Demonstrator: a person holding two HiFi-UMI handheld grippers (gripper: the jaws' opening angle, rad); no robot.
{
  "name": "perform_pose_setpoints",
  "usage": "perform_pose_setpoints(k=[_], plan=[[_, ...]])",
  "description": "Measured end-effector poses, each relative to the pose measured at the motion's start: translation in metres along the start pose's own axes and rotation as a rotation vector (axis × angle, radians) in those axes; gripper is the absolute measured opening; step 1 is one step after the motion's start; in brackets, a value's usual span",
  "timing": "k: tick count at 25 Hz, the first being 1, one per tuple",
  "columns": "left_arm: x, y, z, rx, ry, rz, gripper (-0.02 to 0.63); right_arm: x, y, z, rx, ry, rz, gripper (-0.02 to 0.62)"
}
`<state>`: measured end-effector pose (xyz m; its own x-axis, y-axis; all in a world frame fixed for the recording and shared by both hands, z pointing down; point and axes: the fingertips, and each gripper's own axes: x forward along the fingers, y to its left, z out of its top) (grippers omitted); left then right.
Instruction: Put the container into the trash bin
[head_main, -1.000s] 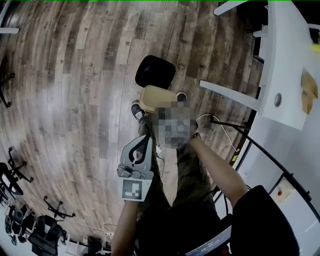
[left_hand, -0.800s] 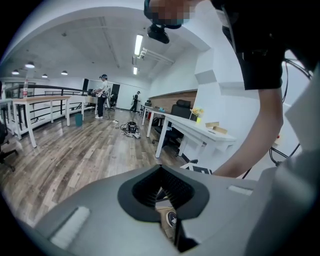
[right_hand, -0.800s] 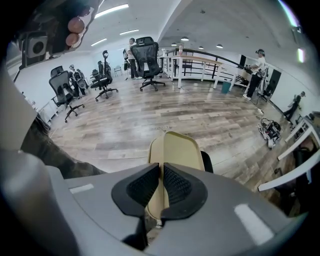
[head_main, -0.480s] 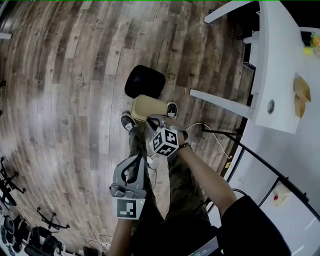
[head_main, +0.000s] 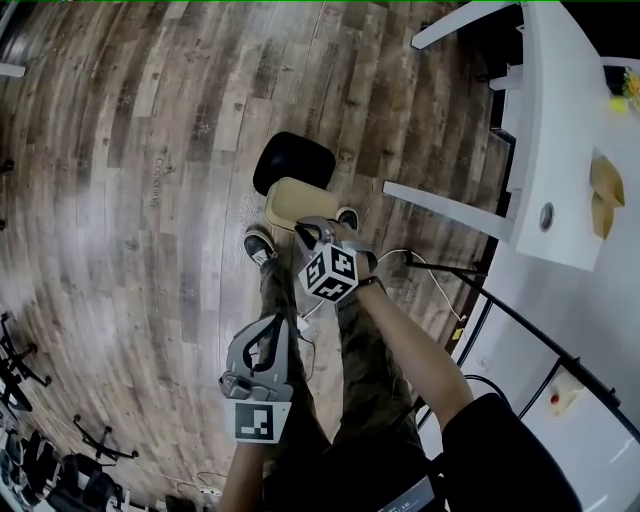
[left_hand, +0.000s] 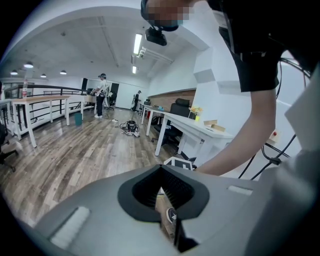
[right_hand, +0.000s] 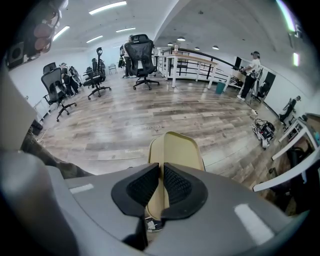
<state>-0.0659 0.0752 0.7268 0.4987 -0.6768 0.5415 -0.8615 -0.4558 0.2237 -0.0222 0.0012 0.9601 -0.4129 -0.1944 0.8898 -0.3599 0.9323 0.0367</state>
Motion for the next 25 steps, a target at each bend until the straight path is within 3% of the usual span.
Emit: perform_pose_setpoints(k=[3,7,12,20,25], plan=[[0.005,0.002,0.013,0.065,-0.083,-0.006,-0.002,0.003,-0.002,-0.001,0.008,0.003,-0.007,0.041],[0.009,0.007,0.021,0.065,-0.112,-0.004,-0.002,0.008,-0.005,-0.003,0.017,0.011,-0.015,0.041],[0.011,0.007,0.008,0.033,-0.051,-0.010,-0.002,0.013,-0.023,-0.005,0.038,0.016,-0.044,0.043],[0.012,0.011,0.006,0.046,-0.060,-0.014,-0.002,0.019,-0.042,-0.008,0.044,0.028,-0.076,0.044],[0.012,0.014,-0.006,0.024,-0.002,-0.014,-0.002,0.026,-0.051,-0.007,0.056,0.032,-0.089,0.048]])
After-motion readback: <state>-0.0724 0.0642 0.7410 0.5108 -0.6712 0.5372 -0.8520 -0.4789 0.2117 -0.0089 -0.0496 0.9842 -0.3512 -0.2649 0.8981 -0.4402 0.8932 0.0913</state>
